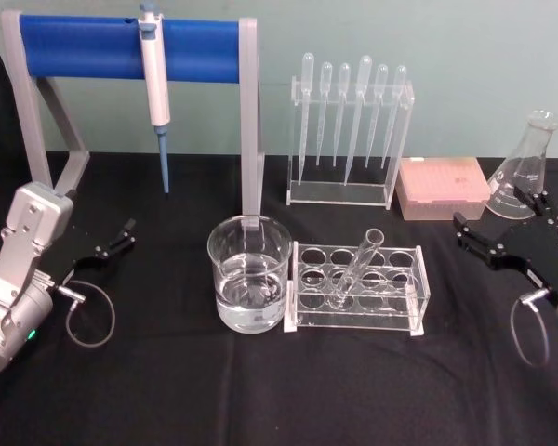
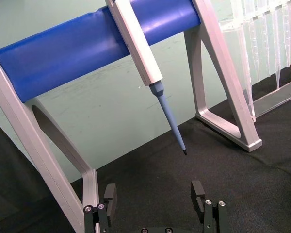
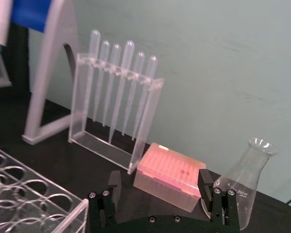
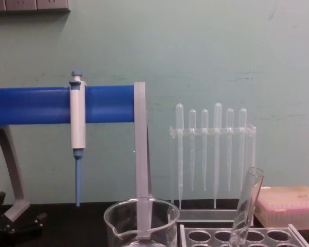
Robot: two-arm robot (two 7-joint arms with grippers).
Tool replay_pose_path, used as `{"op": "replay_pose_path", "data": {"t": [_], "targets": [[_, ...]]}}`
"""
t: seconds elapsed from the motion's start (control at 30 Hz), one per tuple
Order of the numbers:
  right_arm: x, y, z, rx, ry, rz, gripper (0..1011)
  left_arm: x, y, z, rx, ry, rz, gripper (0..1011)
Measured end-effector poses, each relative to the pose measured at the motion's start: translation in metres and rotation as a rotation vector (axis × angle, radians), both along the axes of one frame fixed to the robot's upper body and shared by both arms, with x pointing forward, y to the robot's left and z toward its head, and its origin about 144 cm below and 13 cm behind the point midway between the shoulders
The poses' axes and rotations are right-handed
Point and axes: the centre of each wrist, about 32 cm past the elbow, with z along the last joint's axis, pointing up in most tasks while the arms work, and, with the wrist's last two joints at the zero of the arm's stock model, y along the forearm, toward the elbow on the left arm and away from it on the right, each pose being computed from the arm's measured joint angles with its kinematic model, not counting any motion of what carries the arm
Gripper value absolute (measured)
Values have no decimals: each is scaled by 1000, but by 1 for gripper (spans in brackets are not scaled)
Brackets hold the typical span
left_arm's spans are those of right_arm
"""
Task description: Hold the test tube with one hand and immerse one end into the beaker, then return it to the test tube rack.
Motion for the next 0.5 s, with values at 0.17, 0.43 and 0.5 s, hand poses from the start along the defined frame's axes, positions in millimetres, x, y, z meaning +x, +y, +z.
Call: {"op": "replay_pose_path", "data": {"t": [0.17, 0.43, 0.5], "targets": [[-18, -12, 7, 25, -3, 70, 1003, 0, 0, 0, 0, 0, 0, 1000], [-46, -26, 8, 68, 35, 218, 1003, 0, 0, 0, 0, 0, 0, 1000], [-50, -27, 7, 77, 44, 243, 1003, 0, 0, 0, 0, 0, 0, 1000]]}}
